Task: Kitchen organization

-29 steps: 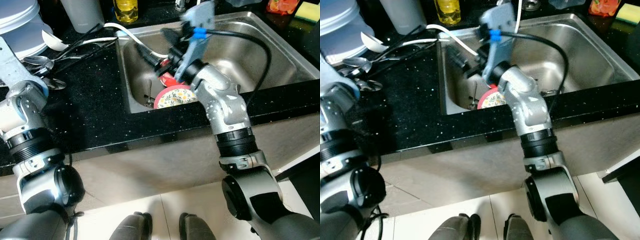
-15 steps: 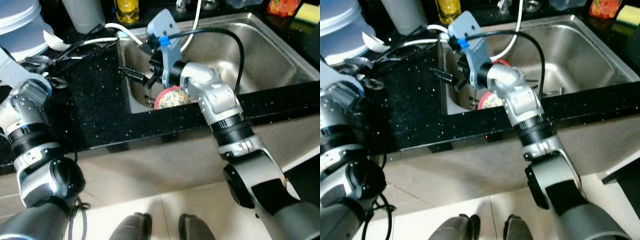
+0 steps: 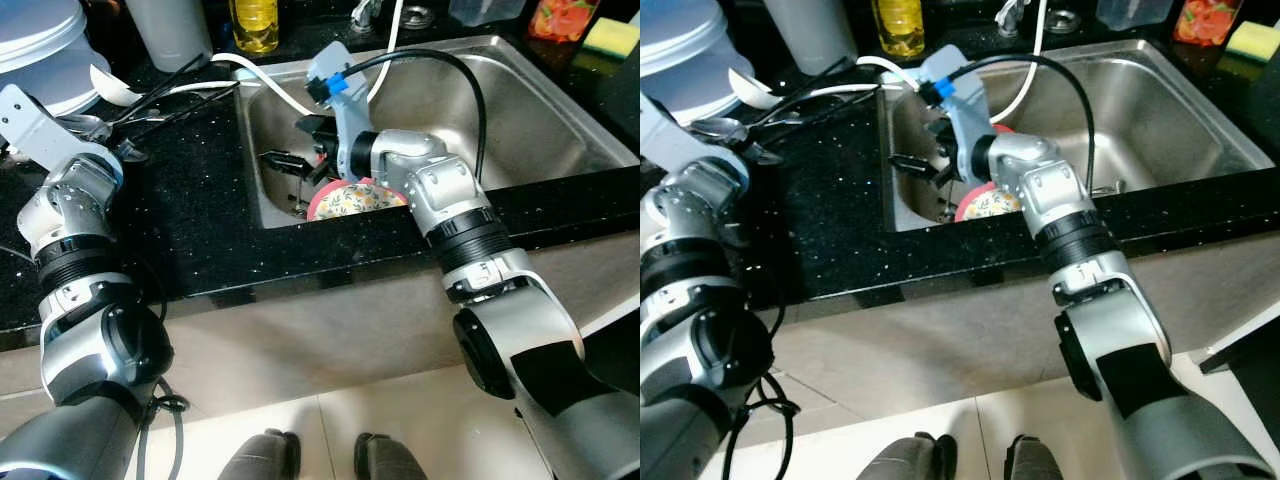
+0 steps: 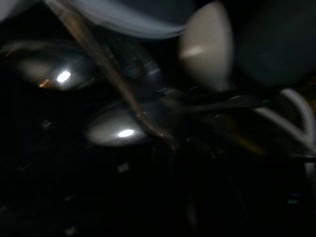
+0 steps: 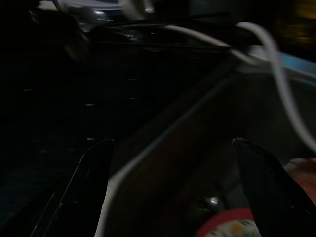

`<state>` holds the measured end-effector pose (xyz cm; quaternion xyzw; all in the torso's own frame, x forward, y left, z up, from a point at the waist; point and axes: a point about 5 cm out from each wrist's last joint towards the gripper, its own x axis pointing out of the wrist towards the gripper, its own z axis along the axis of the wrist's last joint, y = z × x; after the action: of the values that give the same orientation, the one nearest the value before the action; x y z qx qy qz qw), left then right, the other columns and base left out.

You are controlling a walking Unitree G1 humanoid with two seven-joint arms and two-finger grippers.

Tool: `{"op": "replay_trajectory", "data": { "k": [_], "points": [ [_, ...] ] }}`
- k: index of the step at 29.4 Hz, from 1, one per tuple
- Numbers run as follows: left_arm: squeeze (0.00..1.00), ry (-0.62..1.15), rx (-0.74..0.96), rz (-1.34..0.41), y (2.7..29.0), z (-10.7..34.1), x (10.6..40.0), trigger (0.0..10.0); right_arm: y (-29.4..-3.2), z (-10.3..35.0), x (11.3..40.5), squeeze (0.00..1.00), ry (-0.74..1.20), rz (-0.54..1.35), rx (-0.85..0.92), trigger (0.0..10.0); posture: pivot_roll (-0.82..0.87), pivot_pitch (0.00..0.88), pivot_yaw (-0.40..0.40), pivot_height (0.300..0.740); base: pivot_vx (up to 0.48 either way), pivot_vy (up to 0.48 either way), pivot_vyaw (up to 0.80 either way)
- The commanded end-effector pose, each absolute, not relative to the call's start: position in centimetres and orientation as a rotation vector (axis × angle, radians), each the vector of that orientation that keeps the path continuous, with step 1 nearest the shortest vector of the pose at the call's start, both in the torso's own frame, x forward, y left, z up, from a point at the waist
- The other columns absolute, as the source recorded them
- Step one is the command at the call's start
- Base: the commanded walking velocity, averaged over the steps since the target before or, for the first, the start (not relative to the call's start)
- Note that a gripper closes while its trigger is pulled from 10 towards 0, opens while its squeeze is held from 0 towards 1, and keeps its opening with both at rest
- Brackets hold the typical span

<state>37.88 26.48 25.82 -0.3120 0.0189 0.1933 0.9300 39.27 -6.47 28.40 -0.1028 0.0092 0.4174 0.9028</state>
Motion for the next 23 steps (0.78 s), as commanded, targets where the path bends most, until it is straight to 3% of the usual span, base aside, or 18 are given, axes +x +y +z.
{"op": "replay_trajectory", "data": {
  "k": [1, 7, 11, 12, 13, 14, 15, 19, 23],
  "points": [
    [0.0, 0.177, -0.614, 0.418, 25.8, 22.3, 37.8, 0.0, -6.5, 29.0, 39.3, 0.0, -0.014, 0.852, -0.227, 10.0, 0.03, 0.101, 0.034, 0.74, 0.0, 0.0, 0.0],
    [0.0, 0.069, -0.521, 0.486, 25.5, 23.4, 36.9, 0.0, -6.0, 28.7, 38.6, 0.0, -0.04, 0.916, -0.34, 10.0, 0.02, 0.088, 0.012, 0.74, 0.0, 0.0, 0.0],
    [0.0, 0.037, -0.475, 0.298, 22.7, 24.1, 37.6, 0.0, -6.2, 29.0, 38.9, 0.0, -0.049, 0.913, -0.4, 10.0, 0.03, 0.076, -0.009, 0.74, 0.0, 0.0, 0.0],
    [0.0, 0.039, -0.457, 0.186, 21.0, 24.3, 37.9, 1.8, -6.6, 29.1, 39.3, 0.0, -0.047, 0.889, -0.42, 10.0, 0.02, 0.071, -0.012, 0.74, 0.0, 0.0, 0.0],
    [0.0, 0.041, -0.445, 0.115, 20.0, 24.4, 38.0, 1.8, -6.9, 29.2, 39.6, 0.0, -0.045, 0.871, -0.431, 10.0, 0.02, 0.068, -0.013, 0.74, 0.0, 0.0, 0.0],
    [0.0, 0.05, -0.438, -0.013, 18.0, 24.5, 38.0, 10.0, -7.6, 29.3, 40.1, 0.0, -0.044, 0.816, -0.457, 10.0, 0.02, 0.058, -0.013, 0.74, 0.0, 0.0, 0.0],
    [0.0, 0.05, -0.438, -0.013, 18.0, 24.5, 38.0, 10.0, -7.6, 29.3, 40.1, 0.0, -0.044, 0.816, -0.457, 10.0, 0.02, 0.058, -0.013, 0.74, 0.0, 0.0, 0.0],
    [0.0, 0.134, -0.383, -0.363, 11.6, 23.1, 37.1, 10.0, -11.1, 29.6, 41.7, 0.0, -0.022, 0.563, -0.521, 10.0, 0.01, 0.042, -0.009, 0.74, 0.0, 0.0, 0.0],
    [0.0, 0.164, -0.381, -0.426, 9.8, 22.4, 36.9, 10.0, -12.6, 29.6, 42.0, 0.0, -0.011, 0.476, -0.53, 10.0, 0.01, 0.031, -0.006, 0.74, 0.0, 0.0, 0.0]
  ]
}}
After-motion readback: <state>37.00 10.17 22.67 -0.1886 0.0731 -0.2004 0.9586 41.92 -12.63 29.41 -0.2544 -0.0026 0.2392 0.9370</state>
